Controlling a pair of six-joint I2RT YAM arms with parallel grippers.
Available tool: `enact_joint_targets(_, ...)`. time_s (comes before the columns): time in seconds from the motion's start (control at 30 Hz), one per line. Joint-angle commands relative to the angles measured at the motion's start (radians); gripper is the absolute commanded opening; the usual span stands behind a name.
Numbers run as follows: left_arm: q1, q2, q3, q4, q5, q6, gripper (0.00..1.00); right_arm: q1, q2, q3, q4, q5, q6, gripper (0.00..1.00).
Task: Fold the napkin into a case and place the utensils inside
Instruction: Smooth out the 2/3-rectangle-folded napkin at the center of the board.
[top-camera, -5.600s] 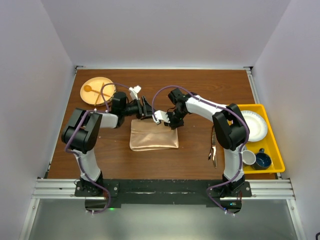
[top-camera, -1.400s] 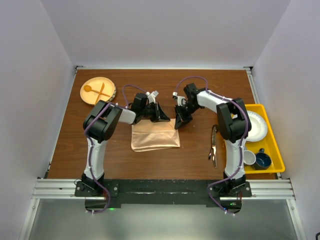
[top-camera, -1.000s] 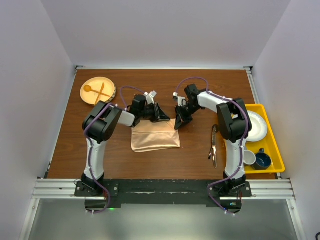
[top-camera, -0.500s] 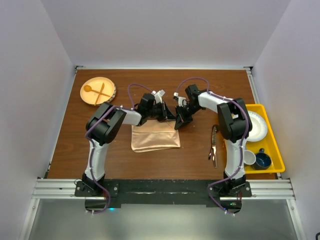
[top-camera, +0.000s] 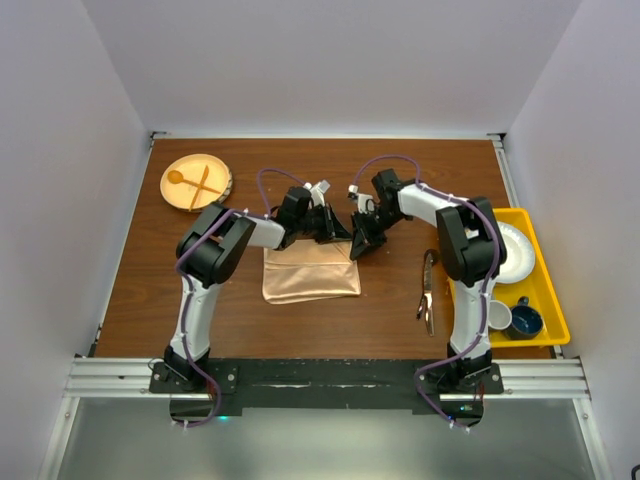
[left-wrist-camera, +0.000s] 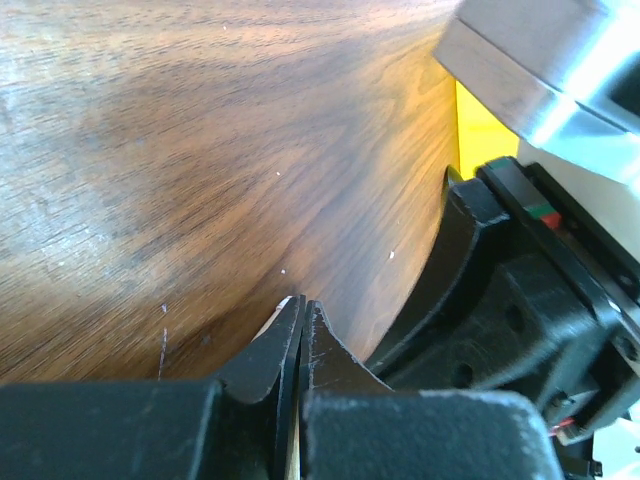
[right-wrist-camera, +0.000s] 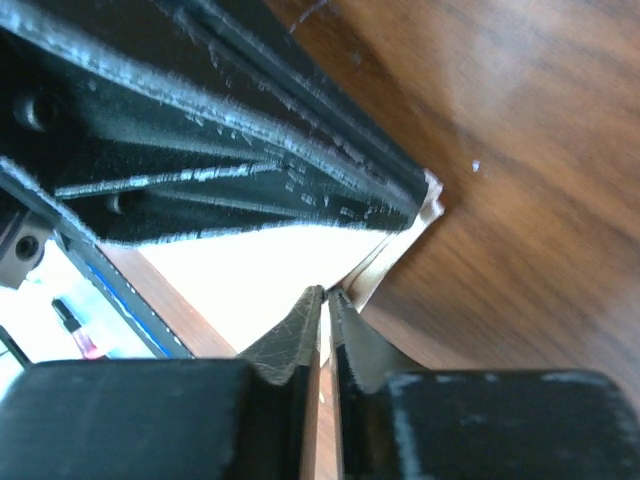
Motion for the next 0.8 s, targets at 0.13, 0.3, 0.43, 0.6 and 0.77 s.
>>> enact_joint_targets(0.13,0.003,0.08,-0.005,-0.155,-0.088,0.101,0.0,-0.009,-0.148,0.105,-0.092,-0.067,-0.065,0.39)
enact_joint_targets(0.3,0.003,0.077,-0.002,-0.157,-0.087,0.108,0.0,-0.008,-0.133,0.088,-0.018,-0.101,0.011,0.43)
enact_joint_targets(0.43,0.002,0.077,-0.002,-0.157,-0.085,0.113,0.0,-0.008,-0.09,0.056,0.037,-0.095,0.043,0.32)
enact_joint_targets(0.6,0.003,0.08,-0.002,-0.15,-0.075,0.113,0.0,-0.006,-0.038,-0.028,0.094,-0.067,0.051,0.26)
enact_joint_targets(0.77,0.009,0.072,0.0,-0.115,-0.05,0.094,0.1,-0.009,0.013,-0.091,0.118,-0.009,0.066,0.22)
